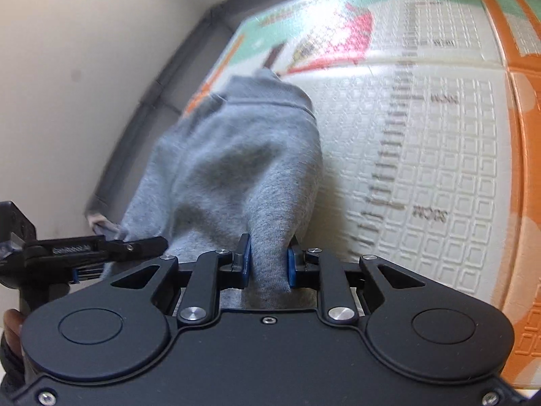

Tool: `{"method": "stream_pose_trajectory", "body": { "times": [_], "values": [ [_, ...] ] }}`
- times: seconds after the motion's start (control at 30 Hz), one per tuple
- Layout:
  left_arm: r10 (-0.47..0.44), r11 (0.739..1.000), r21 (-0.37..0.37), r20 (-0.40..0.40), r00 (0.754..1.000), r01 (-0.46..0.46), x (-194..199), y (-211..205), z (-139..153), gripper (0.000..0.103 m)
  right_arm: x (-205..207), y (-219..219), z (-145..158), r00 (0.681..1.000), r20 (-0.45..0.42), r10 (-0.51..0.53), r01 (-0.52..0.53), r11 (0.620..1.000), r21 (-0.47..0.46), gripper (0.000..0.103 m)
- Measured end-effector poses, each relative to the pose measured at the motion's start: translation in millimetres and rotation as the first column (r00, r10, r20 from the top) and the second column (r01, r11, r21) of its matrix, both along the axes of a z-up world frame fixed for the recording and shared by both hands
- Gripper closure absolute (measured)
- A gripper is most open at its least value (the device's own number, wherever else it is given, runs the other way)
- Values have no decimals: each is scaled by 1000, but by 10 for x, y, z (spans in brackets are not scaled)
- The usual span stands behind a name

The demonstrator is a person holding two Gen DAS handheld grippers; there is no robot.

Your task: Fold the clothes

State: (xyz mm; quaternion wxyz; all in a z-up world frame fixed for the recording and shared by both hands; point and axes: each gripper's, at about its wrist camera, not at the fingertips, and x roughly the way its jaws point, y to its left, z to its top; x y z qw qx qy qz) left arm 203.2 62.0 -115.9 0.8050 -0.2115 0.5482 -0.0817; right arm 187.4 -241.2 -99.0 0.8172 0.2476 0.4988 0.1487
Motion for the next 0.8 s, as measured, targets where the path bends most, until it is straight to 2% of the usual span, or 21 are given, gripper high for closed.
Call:
{"method": "stream_pose_trajectory", "body": {
  "times": [0.03, 0.1, 0.13, 0.2, 0.33, 0.47, 0.63, 0.73, 0.8],
  "values": [
    [2, 1000, 13, -4, 1000, -2, -2, -1, -20, 51, 3, 5, -11, 1000, -7, 1, -1, 1000, -12, 83],
    [6, 999, 40, -11, 1000, -6, -6, -4, -61, 26, 12, 18, -34, 1000, -22, 3, -4, 999, -40, 79],
    [9, 999, 53, -15, 1000, -8, -8, -5, -81, 26, 28, 38, -39, 999, -34, 7, -9, 998, -64, 76],
    [-6, 998, 66, -6, 1000, 7, -19, 10, -35, 28, 39, 76, 20, 999, -50, 13, -19, 993, -118, 63],
    [-6, 996, 85, 19, 1000, 4, -47, 112, 209, 35, -10, 48, 299, 999, 29, 15, -9, 985, -174, 64],
    [-11, 997, 72, 122, 992, 3, -96, 115, 612, 37, -52, 9, 684, 986, 164, 26, 8, 980, -201, 64],
    [-85, 996, 39, 205, 975, 78, -102, -151, 937, 37, -83, 154, 1006, 968, 240, 75, -28, 981, -190, 64],
    [-110, 994, 17, 192, 975, 109, -86, -343, 932, 38, -63, 292, 1009, 965, 242, 96, -56, 984, -168, 71],
    [-121, 992, -13, 165, 979, 125, -92, -436, 840, 44, -46, 390, 937, 967, 229, 110, -72, 983, -170, 84]
  ]
}}
